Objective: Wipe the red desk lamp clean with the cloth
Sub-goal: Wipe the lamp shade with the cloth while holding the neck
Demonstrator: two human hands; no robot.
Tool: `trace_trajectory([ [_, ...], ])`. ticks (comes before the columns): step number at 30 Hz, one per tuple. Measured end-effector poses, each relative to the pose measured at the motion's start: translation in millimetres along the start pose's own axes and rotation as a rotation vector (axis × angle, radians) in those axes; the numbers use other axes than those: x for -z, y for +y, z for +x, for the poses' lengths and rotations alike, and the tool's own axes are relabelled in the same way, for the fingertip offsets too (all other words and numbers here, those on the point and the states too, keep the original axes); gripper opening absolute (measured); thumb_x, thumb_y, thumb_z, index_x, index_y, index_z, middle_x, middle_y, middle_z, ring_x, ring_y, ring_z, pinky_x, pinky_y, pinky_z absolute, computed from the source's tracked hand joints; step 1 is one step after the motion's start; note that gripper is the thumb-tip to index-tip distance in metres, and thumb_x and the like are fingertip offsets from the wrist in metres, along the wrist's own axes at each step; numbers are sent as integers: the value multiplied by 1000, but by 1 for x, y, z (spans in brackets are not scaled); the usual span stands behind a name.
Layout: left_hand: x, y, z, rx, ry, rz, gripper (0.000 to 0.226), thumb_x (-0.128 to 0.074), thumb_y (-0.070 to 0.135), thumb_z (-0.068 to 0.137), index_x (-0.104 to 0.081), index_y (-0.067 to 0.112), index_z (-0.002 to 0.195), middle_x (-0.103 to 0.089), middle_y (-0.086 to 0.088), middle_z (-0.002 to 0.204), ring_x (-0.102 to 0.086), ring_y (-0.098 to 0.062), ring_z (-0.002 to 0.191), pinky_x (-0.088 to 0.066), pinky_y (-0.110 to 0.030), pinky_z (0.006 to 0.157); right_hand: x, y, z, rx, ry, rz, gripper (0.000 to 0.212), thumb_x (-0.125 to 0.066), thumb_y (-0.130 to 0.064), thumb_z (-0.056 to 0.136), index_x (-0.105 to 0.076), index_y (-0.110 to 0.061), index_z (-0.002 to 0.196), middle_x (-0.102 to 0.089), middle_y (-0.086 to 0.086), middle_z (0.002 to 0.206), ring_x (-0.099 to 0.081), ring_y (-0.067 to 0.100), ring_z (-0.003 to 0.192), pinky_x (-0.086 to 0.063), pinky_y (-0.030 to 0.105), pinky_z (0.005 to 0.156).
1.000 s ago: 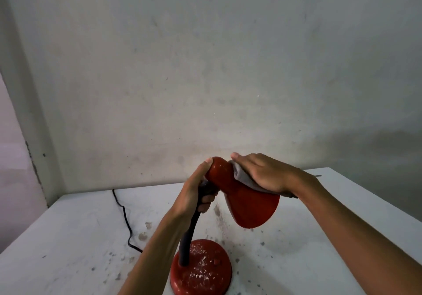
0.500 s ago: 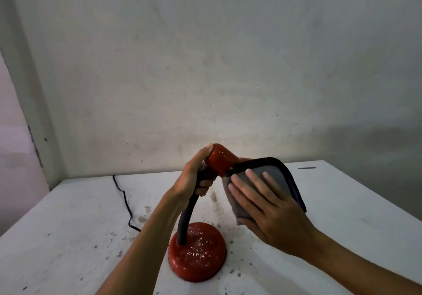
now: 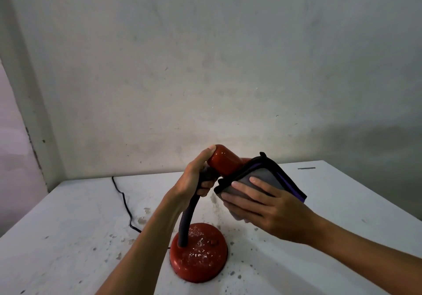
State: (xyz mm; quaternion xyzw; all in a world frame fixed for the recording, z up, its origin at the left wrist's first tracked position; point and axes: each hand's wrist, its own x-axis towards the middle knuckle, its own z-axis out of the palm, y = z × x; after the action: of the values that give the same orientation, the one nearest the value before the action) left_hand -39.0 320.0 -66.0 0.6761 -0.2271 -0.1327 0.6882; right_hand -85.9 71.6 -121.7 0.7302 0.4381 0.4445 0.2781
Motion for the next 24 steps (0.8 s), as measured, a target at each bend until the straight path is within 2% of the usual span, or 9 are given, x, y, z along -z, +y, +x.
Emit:
trace_trajectory([
  [3, 1, 0, 1, -1, -16, -17, 61, -45, 74, 84, -45, 17, 63, -33, 5, 52, -25, -10, 44, -26, -20, 41, 2, 11, -3, 175, -14, -4, 42, -41, -11, 112, -46, -11, 154, -38, 5, 166, -30, 27, 156, -20, 44, 129],
  [5, 2, 0, 1, 0, -11, -24, 61, -47, 75, 83, -42, 18, 62, -32, 4, 52, -23, -10, 44, -24, -21, 41, 6, 23, 0, 193, -7, 44, 41, -48, -15, 111, -50, -13, 152, -42, 1, 164, -32, 25, 155, -23, 42, 128],
  [8, 4, 0, 1, -1, 0, -24, 62, -50, 78, 78, -41, 21, 57, -29, 3, 53, -20, -13, 45, -19, -25, 43, 9, 30, 2, 10, 45, 131, 48, -57, -31, 109, -49, -18, 154, -41, 2, 164, -31, 27, 155, -29, 47, 126],
  [10, 5, -1, 0, -8, -6, -20, 61, -48, 77, 80, -43, 22, 56, -30, 3, 54, -22, -12, 45, -22, -23, 42, 8, 26, -1, -119, 62, 187, 56, -58, -43, 106, -45, -20, 156, -38, 3, 165, -28, 31, 156, -26, 50, 126],
  [12, 4, -1, 1, -19, -21, -4, 60, -44, 76, 84, -44, 23, 56, -32, 4, 54, -24, -11, 45, -26, -21, 42, 5, 17, -8, -121, 66, 176, 52, -55, -36, 109, -43, -20, 157, -37, 4, 166, -28, 33, 156, -24, 51, 127],
  [16, 3, -1, 1, -23, -24, 6, 61, -45, 76, 84, -39, 21, 57, -30, 3, 55, -22, -12, 47, -26, -21, 41, 6, 14, -28, 15, 49, 130, 46, -47, -13, 112, -44, -20, 157, -37, 0, 166, -30, 28, 156, -22, 48, 128],
  [19, 5, -1, 2, -19, -26, 1, 61, -43, 75, 85, -41, 21, 57, -31, 3, 55, -23, -12, 46, -28, -20, 41, 12, 14, -40, -42, 59, 162, 42, -49, -16, 111, -50, -21, 153, -44, -2, 162, -33, 28, 154, -26, 49, 127],
  [22, 4, 1, 0, -5, -30, 36, 64, -39, 76, 85, -43, 17, 61, -36, 3, 54, -28, -11, 45, -32, -21, 43, 17, -2, -51, -131, 61, 211, 44, -50, -17, 109, -47, -22, 153, -47, -5, 159, -33, 28, 154, -25, 48, 127],
  [24, 1, 4, -3, -5, -9, 100, 67, -36, 77, 86, -48, 16, 62, -41, 2, 54, -34, -12, 46, -35, -23, 47, 20, -21, -53, -225, 72, 290, 48, -57, -20, 104, -48, -22, 151, -51, -6, 156, -36, 28, 153, -31, 49, 125],
])
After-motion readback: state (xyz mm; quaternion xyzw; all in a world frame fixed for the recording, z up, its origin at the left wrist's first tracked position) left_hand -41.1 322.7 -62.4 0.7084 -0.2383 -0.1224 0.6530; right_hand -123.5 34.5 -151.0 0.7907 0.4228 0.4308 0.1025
